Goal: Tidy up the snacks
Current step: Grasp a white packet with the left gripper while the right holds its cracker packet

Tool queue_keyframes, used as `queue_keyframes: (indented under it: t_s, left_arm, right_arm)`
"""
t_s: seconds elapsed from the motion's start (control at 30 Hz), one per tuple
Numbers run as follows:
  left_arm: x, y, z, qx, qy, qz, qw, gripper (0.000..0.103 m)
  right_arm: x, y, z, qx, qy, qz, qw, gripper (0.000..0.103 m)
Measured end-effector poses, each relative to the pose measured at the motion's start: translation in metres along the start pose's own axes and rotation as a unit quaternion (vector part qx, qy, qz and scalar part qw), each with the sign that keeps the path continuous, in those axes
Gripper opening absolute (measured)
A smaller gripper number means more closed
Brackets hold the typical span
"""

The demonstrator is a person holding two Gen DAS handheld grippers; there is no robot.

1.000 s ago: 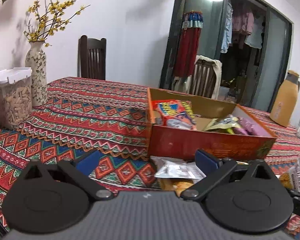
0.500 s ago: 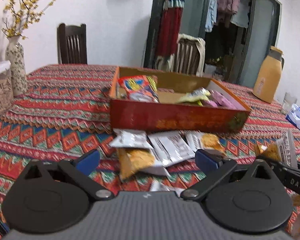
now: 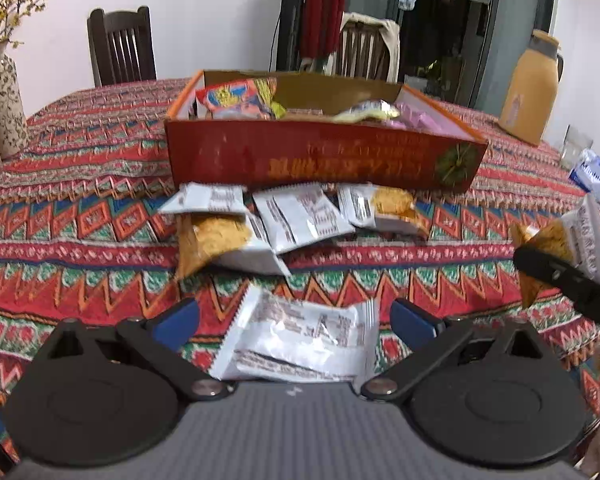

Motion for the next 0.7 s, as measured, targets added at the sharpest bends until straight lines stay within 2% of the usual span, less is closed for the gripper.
queue_keyframes:
  t_s: [0.1,0.3,0.37,0.43,0.47,0.5,0.63,0.7]
  left_arm:
    - [-0.008,-0.007,0.001,0.005,-0.002,-0.010,0.9999,0.103]
    - [-0.012,-0.006,0.002,0.026,-0.012,-0.001,0.9996,0.102]
    - [-0.011,-0.005,0.002,0.028,-0.014,0.003,0.9995,0.096]
    - [-0.011,-0.002,0.003,0.026,-0.018,0.007,0.9995,0.082]
    - [-0.010,0.001,0.004,0.023,-0.019,0.009,0.9995,0.079]
    - [-0.010,0.002,0.005,0.017,-0.017,0.010,0.9997,0.072]
    - [-0.012,0.008,0.007,0.006,-0.019,0.014,0.9997,0.061]
    - [-0.013,0.010,0.007,0.006,-0.022,0.015,0.9996,0.049]
  right_arm:
    - [-0.002,0.003,0.001,0.002,-0.001,0.001,1.000,0.024]
    - [-0.004,0.006,-0.002,0.009,-0.001,0.001,1.000,0.024]
    - [-0.006,0.008,-0.003,0.010,0.000,0.000,1.000,0.024]
    - [-0.006,0.010,-0.004,0.011,0.001,0.001,1.000,0.024]
    - [-0.006,0.011,-0.004,0.011,0.002,0.002,1.000,0.024]
    - [-0.006,0.012,-0.005,0.011,0.003,0.003,1.000,0.024]
    - [-0.005,0.017,-0.008,0.012,0.006,0.006,1.000,0.024]
    - [-0.005,0.019,-0.010,0.013,0.009,0.007,1.000,0.024]
Point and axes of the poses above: each gripper's, at about its wrist camera, not at the fingertips, and y roughly against the way its jaws point, z to its right, x to its top, the point moved 10 cm from there along -y, roughly the way its jaws point, and after that the axes turned 1 degree about z, right-handed, at the moved point
